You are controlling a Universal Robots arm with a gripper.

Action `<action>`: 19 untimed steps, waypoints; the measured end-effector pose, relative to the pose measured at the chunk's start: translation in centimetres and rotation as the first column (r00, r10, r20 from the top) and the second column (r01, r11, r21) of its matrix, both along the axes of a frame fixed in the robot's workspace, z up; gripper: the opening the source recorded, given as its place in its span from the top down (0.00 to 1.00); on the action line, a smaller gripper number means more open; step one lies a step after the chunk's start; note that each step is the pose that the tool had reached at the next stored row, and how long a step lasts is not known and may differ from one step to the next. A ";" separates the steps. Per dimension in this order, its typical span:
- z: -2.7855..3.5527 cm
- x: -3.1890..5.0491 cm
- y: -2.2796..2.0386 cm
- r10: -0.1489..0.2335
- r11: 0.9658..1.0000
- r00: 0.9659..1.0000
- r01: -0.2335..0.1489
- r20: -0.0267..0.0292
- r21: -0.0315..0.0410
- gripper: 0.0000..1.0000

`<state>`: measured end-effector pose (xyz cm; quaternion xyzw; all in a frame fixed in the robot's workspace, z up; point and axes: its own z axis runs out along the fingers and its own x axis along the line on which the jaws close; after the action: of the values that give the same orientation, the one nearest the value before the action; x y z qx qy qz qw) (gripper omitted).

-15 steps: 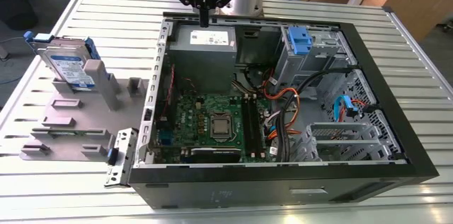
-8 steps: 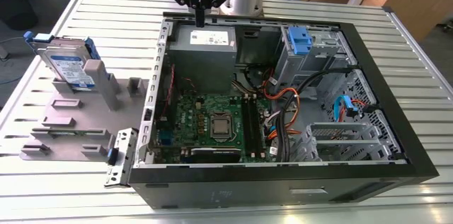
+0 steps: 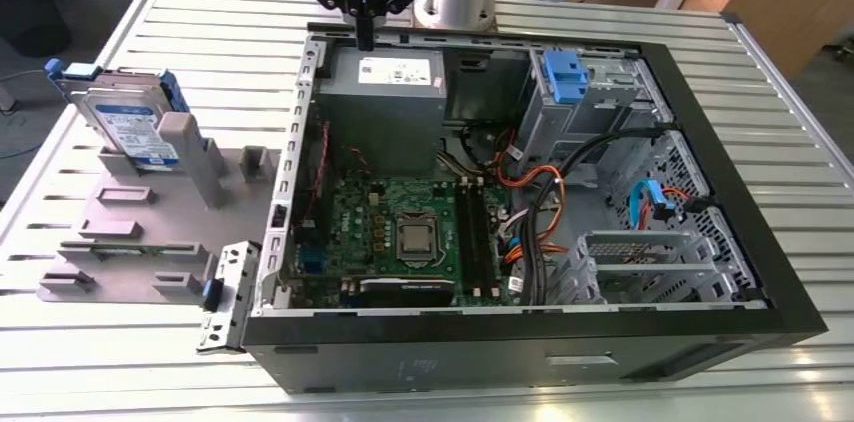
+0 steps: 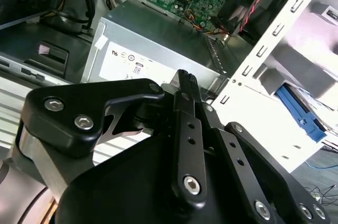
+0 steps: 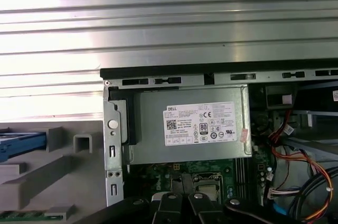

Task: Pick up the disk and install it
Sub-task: 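Reach for the disk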

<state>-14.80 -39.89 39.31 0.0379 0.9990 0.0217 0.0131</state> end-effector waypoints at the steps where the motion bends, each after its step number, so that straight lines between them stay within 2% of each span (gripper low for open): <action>1: 0.00 -0.13 0.00 0.000 1.000 1.000 0.000 0.000 0.000 0.89; 13: 0.00 -1.56 0.00 0.000 1.000 1.000 0.000 0.000 0.000 0.89; 19: 0.00 -1.65 0.00 0.000 1.000 1.000 0.000 0.000 0.000 0.89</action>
<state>-16.45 -39.89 39.31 0.0379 0.9990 0.0217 0.0131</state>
